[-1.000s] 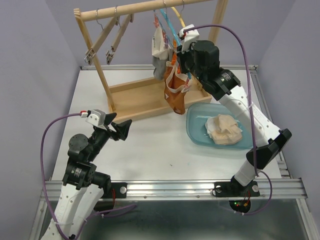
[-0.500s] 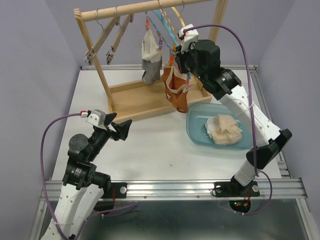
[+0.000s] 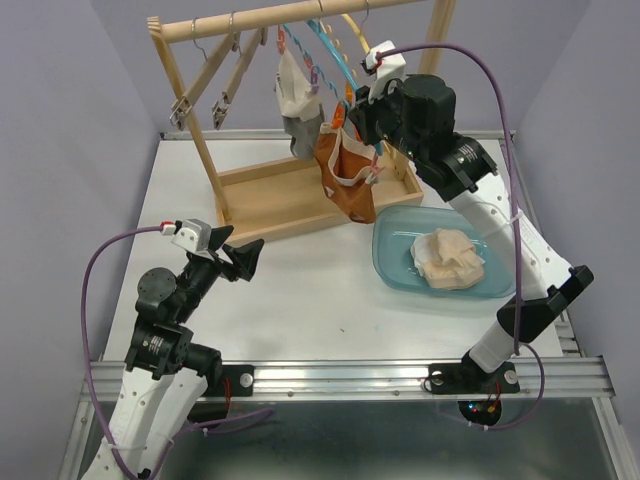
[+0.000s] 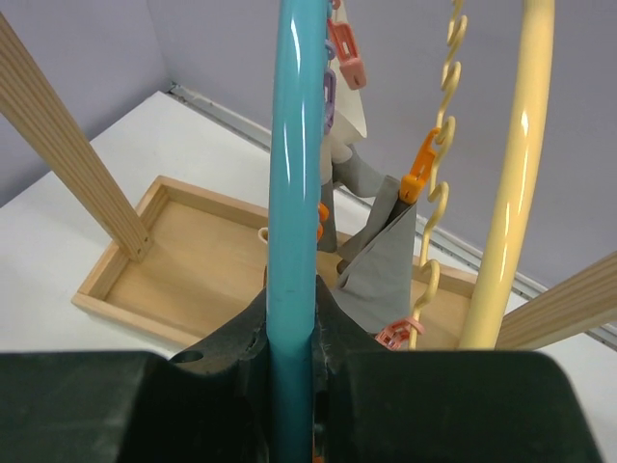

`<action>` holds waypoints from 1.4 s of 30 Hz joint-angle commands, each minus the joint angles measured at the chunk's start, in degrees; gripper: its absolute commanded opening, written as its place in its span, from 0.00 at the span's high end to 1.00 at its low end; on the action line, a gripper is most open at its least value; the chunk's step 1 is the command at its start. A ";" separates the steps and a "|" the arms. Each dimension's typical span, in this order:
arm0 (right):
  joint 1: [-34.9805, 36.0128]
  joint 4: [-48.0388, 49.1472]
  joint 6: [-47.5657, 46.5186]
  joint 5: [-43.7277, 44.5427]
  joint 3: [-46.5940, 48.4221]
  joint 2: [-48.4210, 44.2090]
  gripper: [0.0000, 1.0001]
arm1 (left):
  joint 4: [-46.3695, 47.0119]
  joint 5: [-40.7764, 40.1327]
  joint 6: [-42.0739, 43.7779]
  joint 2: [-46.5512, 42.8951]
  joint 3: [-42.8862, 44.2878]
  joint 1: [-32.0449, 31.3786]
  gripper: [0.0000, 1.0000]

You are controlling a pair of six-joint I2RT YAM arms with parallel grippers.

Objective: Remove the underwear clipped to the hanger
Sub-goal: Pick up the hanger from the clothesline.

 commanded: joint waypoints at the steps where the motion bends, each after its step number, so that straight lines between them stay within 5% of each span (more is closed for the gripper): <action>1: -0.03 6.50 0.20 -0.46 4.77 -4.44 1.00 | 3.17 0.82 -0.23 -0.41 -0.45 0.30 0.14; 21: -0.12 6.76 -0.59 -4.68 -11.57 -17.61 0.99 | 4.84 2.84 0.12 -0.76 -1.51 0.39 0.14; 34: -2.14 7.12 -1.91 -13.89 -28.97 -33.77 1.00 | 16.34 19.79 -2.16 3.10 -4.76 -0.14 0.17; 38: -3.54 7.03 -1.21 -19.61 -35.11 -37.83 0.99 | 21.00 19.46 -3.83 5.91 -4.50 -3.21 0.18; 42: -4.86 7.11 -0.77 -23.13 -38.72 -40.21 0.99 | 22.24 12.53 -1.82 9.42 -1.61 -15.73 0.18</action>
